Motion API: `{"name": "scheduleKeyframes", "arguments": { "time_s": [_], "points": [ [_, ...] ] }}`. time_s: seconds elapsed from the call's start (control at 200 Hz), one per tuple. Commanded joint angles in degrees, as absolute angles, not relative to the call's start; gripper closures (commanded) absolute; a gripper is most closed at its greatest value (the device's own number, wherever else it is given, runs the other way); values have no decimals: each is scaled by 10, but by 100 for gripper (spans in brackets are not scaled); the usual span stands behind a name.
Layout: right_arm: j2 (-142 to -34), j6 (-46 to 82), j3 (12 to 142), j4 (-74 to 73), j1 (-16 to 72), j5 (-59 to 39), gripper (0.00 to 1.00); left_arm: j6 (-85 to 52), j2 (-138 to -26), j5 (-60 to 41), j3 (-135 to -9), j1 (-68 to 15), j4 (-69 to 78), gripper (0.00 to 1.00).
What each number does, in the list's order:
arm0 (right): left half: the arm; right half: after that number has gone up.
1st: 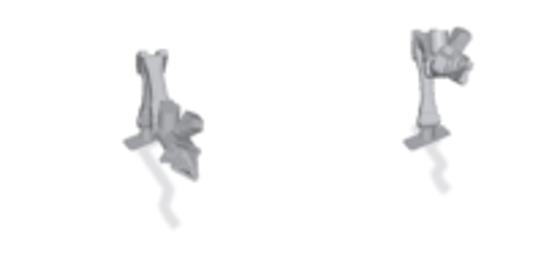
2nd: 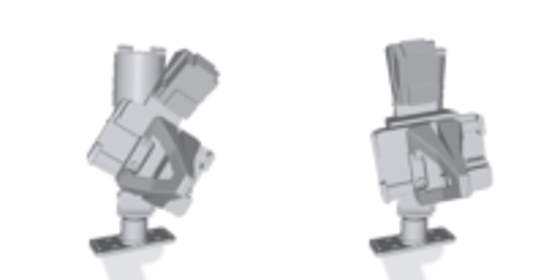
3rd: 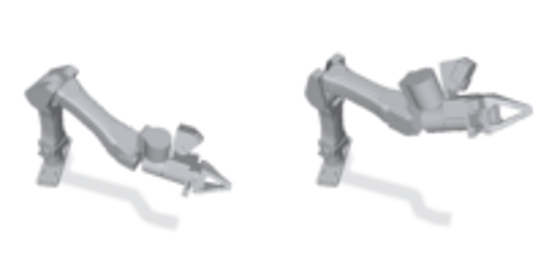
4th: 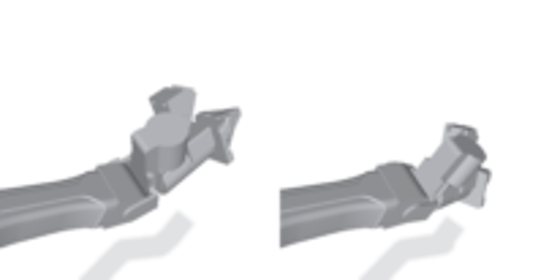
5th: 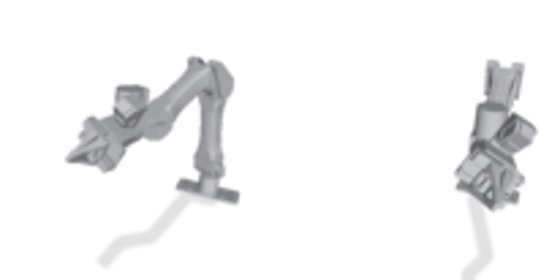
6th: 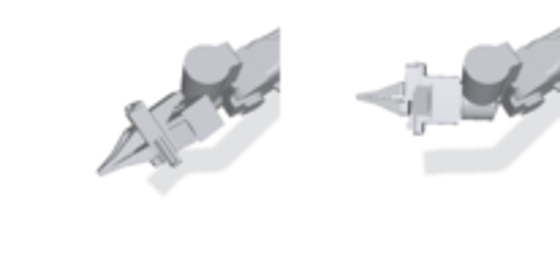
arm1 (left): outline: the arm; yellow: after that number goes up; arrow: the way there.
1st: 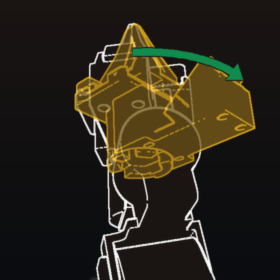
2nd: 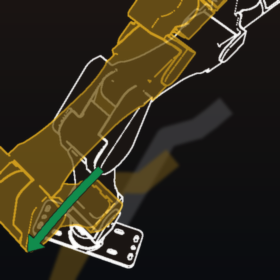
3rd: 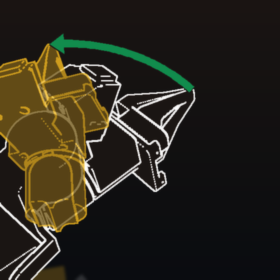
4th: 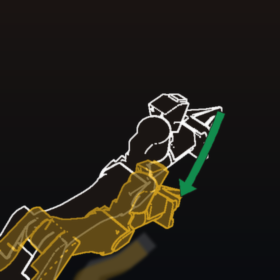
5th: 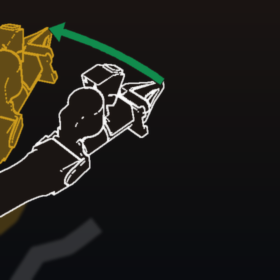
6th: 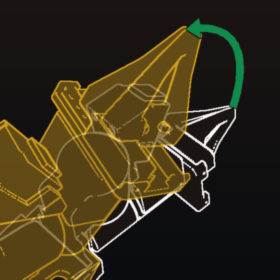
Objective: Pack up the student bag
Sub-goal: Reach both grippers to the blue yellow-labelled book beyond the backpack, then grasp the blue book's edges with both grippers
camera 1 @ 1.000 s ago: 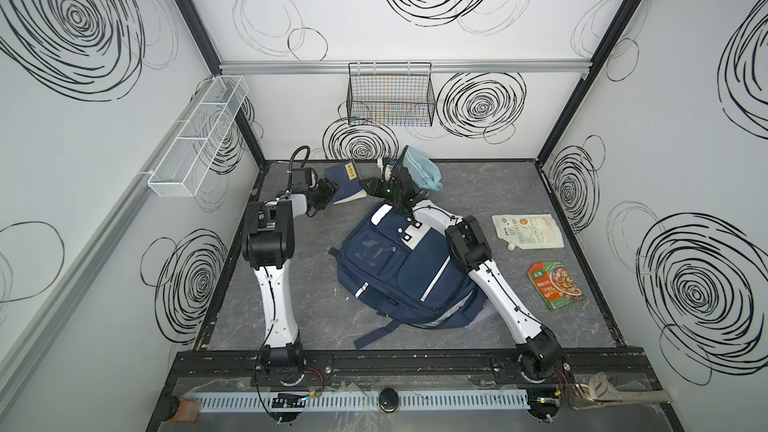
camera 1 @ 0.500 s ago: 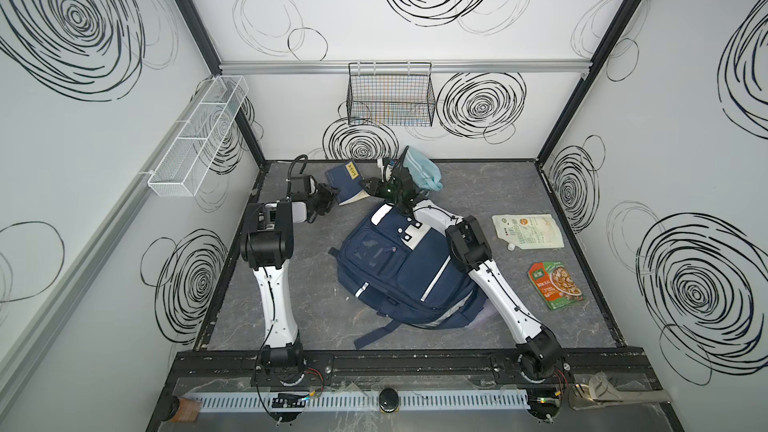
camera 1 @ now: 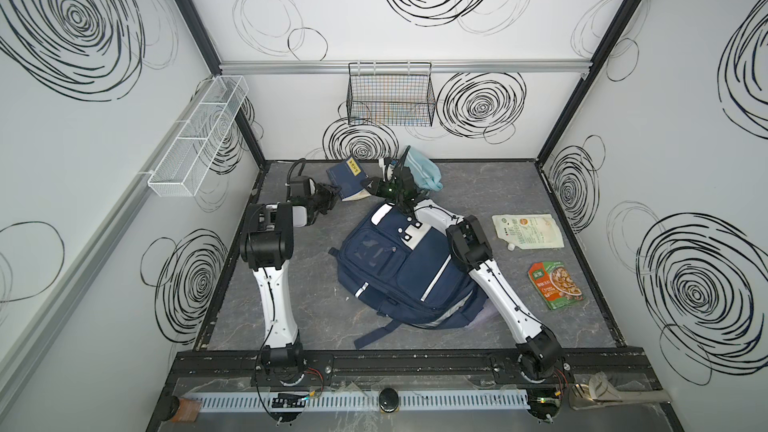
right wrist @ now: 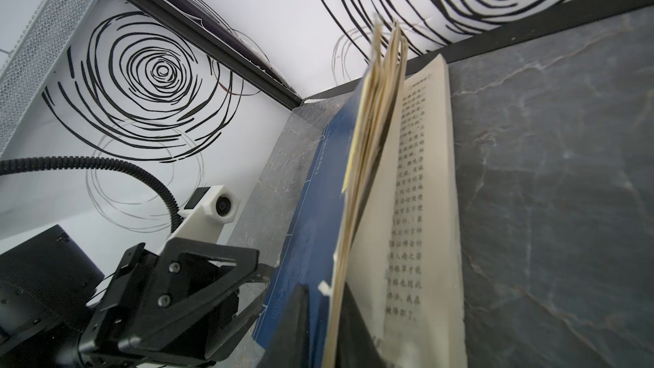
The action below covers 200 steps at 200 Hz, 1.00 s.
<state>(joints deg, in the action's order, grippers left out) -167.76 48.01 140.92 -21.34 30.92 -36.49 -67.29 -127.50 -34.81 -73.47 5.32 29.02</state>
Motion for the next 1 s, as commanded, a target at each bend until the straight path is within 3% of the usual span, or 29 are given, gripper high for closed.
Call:
{"name": "scheduleKeyframes", "arguments": {
  "time_s": [0.0,0.185,0.54,0.996],
  "points": [
    [-1699,496,1412,-216,312,-389,89,-673,-1248,-362,-737,44,340,48],
    [-1699,513,1410,-233,309,-396,100,-689,-1260,-359,-727,44,346,43],
    [-1700,618,1377,-310,293,-422,100,-682,-1254,-336,-711,45,313,32],
    [-1680,720,1368,-391,289,-461,100,-709,-1270,-341,-706,30,330,30]
  ]
}}
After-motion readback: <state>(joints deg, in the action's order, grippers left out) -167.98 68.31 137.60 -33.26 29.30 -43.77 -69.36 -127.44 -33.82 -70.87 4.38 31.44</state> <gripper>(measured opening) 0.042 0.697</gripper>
